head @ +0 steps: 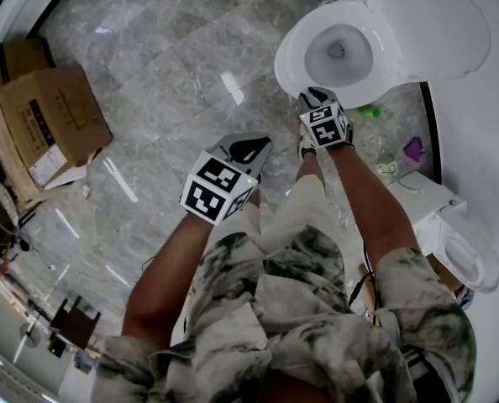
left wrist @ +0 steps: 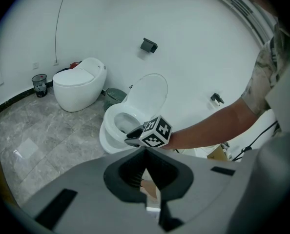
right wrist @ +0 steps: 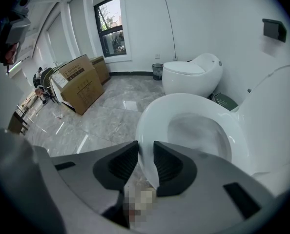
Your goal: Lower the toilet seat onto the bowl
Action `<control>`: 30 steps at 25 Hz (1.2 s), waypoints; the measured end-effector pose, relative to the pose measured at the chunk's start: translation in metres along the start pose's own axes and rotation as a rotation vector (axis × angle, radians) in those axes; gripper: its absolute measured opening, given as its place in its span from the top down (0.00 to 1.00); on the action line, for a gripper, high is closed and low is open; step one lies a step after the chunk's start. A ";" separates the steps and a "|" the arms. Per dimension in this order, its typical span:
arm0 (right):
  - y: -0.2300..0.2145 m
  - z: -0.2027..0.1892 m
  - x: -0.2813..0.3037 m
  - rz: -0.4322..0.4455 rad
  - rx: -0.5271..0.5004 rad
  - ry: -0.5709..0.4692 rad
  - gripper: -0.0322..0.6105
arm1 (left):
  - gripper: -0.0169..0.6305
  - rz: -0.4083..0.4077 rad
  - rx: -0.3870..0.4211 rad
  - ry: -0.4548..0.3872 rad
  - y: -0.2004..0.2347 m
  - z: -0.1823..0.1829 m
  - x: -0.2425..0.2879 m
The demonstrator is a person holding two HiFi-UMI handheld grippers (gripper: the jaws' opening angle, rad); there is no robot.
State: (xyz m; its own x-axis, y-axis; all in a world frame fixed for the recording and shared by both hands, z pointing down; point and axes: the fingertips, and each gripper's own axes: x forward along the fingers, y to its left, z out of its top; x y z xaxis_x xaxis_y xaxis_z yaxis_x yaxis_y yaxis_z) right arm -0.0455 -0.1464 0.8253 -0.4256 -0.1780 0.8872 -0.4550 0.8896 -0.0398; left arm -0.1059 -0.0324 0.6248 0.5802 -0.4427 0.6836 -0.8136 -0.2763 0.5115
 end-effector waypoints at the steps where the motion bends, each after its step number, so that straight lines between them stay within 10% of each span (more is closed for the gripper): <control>1: 0.001 -0.002 0.003 0.001 0.000 0.002 0.76 | 0.94 0.001 -0.003 0.000 0.001 -0.001 0.001; 30: 0.011 -0.030 0.074 0.016 0.003 0.097 0.78 | 0.94 0.045 -0.086 0.001 0.051 -0.035 0.005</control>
State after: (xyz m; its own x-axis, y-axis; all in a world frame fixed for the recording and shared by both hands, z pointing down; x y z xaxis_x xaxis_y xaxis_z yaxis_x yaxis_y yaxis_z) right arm -0.0584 -0.1367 0.9046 -0.3552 -0.1226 0.9267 -0.4510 0.8908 -0.0550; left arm -0.1433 -0.0188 0.6722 0.5429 -0.4521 0.7077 -0.8328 -0.1815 0.5229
